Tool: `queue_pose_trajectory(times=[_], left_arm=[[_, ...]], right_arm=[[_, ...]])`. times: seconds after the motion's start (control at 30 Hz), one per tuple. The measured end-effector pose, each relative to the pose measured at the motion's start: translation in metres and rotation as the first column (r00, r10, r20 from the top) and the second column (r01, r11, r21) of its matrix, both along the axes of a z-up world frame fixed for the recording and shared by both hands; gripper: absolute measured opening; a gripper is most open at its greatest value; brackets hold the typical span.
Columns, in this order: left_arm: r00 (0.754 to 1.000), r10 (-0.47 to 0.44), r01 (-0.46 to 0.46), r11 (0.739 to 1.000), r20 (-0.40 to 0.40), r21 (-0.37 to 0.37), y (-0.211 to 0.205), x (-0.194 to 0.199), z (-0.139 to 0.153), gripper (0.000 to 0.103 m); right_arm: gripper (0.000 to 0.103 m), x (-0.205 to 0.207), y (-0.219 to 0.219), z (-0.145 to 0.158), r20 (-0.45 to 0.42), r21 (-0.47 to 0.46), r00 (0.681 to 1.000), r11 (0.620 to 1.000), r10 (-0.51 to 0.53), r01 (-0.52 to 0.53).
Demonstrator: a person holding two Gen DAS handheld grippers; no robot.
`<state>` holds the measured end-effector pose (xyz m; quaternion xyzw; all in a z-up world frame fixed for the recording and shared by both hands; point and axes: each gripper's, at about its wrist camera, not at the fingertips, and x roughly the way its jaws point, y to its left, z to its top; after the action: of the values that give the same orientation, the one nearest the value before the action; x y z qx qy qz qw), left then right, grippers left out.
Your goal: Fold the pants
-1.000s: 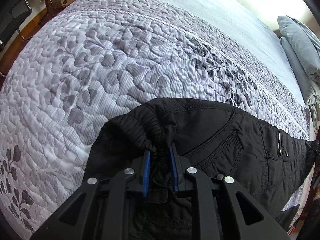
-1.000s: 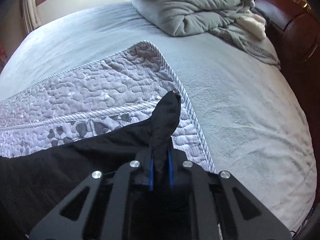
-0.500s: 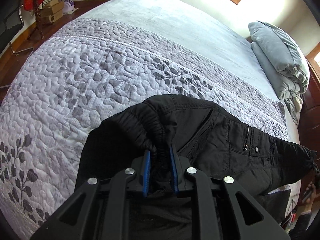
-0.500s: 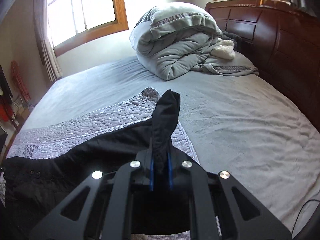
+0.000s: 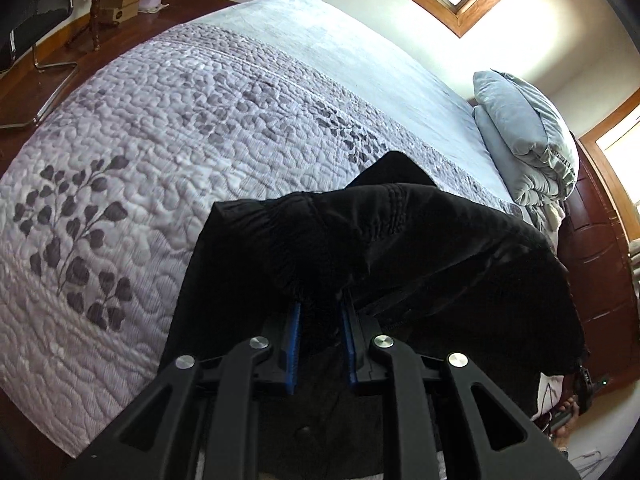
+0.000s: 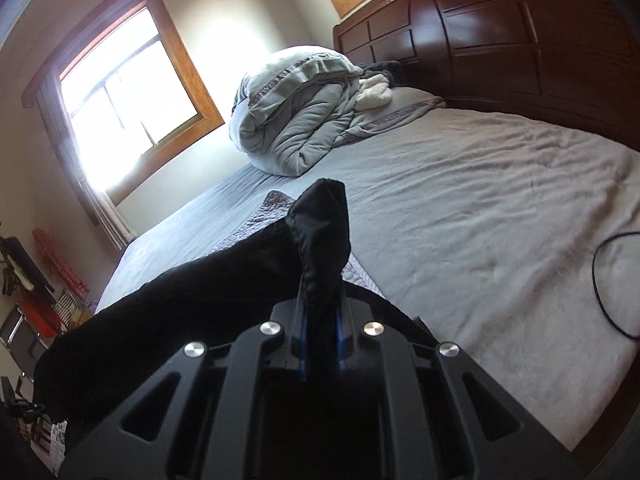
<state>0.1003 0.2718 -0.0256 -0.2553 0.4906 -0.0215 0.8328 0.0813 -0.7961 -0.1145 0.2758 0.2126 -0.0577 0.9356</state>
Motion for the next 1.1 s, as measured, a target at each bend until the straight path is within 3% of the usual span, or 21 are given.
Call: queue_pose_trajectory(times=[0.13, 0.3, 0.37, 0.47, 0.57, 0.67, 0.83, 0.97, 1.1], left_arm=[[0.999, -0.013, 0.014, 1.0, -0.039, 0.024, 0.005, -0.03, -0.013, 0.019], [0.994, -0.054, 0.064, 0.993, -0.1, 0.097, -0.001, -0.059, -0.033, 0.021], [0.988, -0.072, 0.091, 0.986, -0.137, 0.142, -0.01, -0.067, -0.043, 0.017], [0.985, -0.066, 0.097, 0.976, -0.159, 0.193, -0.012, -0.082, -0.05, 0.017], [0.985, -0.056, 0.081, 0.985, -0.163, 0.15, -0.009, -0.098, -0.053, 0.029], [0.985, -0.063, 0.083, 0.989, -0.161, 0.121, -0.012, -0.115, -0.052, 0.039], [0.989, -0.078, 0.082, 0.996, -0.126, 0.031, -0.021, -0.13, -0.053, 0.044], [0.99, -0.042, 0.041, 0.999, -0.134, -0.009, -0.022, -0.108, -0.064, 0.046], [0.979, 0.032, -0.038, 0.999, -0.2, -0.026, -0.017, -0.078, -0.082, 0.046]], right_arm=[[0.009, -0.024, -0.008, -0.028, -0.062, 0.026, 0.997, 0.999, -0.045, 0.046], [0.009, -0.038, 0.003, -0.052, -0.182, -0.046, 0.982, 0.998, -0.053, 0.045], [0.01, -0.035, 0.013, -0.064, -0.25, -0.082, 0.968, 0.996, -0.041, 0.021], [0.023, -0.036, 0.03, -0.077, -0.328, -0.162, 0.943, 0.987, -0.059, 0.005], [0.045, -0.04, 0.037, -0.079, -0.352, -0.201, 0.932, 0.979, -0.091, 0.02], [0.05, -0.046, 0.04, -0.077, -0.366, -0.217, 0.925, 0.976, -0.104, 0.023], [0.054, -0.059, 0.046, -0.077, -0.389, -0.235, 0.913, 0.972, -0.122, 0.03], [0.057, -0.068, 0.048, -0.08, -0.388, -0.205, 0.913, 0.978, -0.127, 0.049], [0.057, -0.079, 0.051, -0.081, -0.395, -0.189, 0.91, 0.981, -0.123, 0.051]])
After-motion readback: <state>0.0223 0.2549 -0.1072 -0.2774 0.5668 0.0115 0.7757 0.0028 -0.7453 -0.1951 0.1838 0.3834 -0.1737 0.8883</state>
